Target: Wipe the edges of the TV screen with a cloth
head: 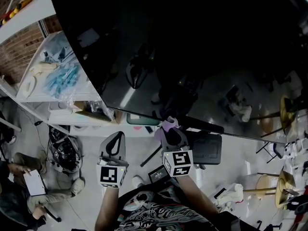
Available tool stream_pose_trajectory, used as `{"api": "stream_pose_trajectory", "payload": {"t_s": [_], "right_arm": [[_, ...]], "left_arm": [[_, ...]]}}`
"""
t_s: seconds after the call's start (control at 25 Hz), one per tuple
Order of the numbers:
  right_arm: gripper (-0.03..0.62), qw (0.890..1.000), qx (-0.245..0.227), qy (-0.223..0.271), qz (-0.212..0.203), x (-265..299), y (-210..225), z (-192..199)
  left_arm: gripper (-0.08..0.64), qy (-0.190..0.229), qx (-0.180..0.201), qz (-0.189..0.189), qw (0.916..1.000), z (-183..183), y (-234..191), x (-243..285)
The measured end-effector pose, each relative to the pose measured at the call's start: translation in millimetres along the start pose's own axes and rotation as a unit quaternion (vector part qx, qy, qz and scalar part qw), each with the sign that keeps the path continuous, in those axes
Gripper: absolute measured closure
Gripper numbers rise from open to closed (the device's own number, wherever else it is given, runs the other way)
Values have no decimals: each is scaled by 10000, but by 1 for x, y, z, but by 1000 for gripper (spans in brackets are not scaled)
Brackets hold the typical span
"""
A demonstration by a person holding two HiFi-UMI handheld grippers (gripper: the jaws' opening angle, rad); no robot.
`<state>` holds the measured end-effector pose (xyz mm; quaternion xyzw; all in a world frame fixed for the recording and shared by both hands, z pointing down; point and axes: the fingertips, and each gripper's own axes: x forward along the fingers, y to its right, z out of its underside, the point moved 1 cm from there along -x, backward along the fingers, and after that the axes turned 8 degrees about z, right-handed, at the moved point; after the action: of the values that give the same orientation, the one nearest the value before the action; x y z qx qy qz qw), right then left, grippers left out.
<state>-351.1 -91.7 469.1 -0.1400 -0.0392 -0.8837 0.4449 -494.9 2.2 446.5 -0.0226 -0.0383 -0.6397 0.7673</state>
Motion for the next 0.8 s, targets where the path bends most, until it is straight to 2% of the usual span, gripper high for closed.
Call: {"api": "stream_pose_trajectory", "payload": {"t_s": [0.32, 0.8], "right_arm": [[485, 9998, -43, -32, -198, 11, -20, -3], [485, 9987, -88, 19, -492, 18, -40, -10]], "left_arm": [[541, -22, -1, -132, 9999, 0, -15, -9], [541, 68, -91, -542, 9985, 0, -29, -35]]}}
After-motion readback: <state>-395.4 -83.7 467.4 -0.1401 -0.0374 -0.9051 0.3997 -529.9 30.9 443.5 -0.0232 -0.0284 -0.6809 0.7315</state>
